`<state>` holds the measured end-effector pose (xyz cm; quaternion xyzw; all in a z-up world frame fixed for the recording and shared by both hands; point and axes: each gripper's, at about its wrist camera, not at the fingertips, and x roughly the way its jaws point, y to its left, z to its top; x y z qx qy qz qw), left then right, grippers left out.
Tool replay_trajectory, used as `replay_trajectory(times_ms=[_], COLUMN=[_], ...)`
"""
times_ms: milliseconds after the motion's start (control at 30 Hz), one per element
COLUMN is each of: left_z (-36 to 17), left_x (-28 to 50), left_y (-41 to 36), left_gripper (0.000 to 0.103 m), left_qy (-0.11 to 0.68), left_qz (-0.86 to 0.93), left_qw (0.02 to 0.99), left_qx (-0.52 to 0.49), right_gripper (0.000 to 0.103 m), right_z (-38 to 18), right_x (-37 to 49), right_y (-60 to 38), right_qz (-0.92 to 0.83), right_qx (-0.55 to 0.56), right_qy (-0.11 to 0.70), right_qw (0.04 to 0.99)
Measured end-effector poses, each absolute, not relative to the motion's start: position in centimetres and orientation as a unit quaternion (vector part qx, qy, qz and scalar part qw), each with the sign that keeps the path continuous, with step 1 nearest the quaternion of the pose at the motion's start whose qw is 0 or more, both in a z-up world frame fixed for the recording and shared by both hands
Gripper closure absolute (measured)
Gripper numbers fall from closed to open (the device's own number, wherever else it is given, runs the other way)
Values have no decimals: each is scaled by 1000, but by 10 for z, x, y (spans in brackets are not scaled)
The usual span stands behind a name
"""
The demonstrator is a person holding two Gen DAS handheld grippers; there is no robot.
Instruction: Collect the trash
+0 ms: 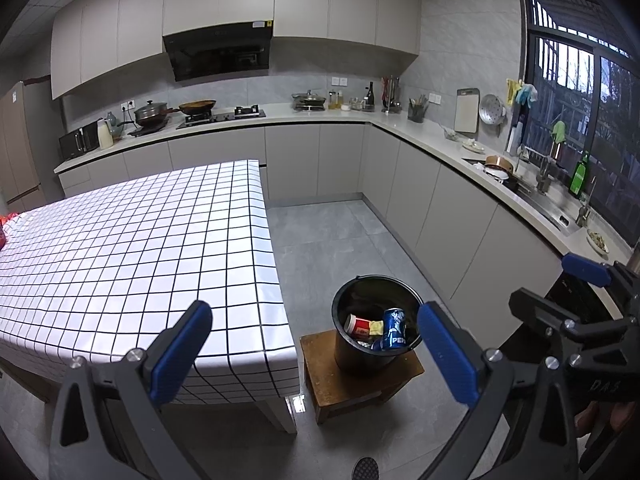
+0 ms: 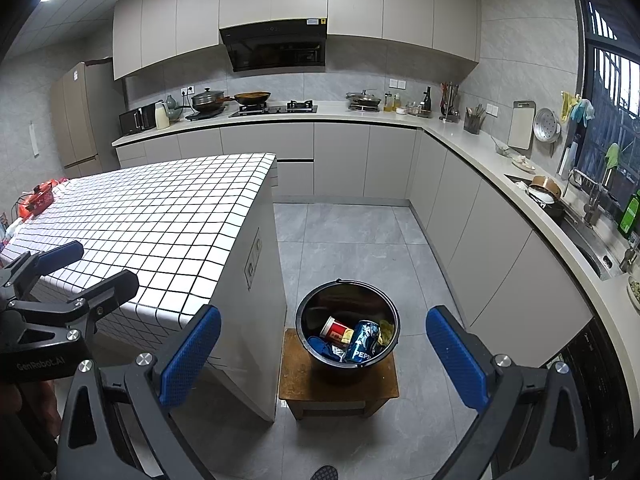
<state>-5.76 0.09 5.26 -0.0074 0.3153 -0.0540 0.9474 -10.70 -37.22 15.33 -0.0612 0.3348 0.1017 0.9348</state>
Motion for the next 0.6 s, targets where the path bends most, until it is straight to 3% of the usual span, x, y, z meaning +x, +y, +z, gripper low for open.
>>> replay_trajectory(times_ms=[600], left_z=[47], left_x=[-46], left_y=[4], left_gripper=[0], left_qy=[310], left_qz=[-81], left_qw=[947], left_qx=[-15], right_gripper=[0], right_z=[148], right_x=[-98], right_y=[-376], right_qz=[97], right_qx=[-61], right_qy=[340], right_qw=[933])
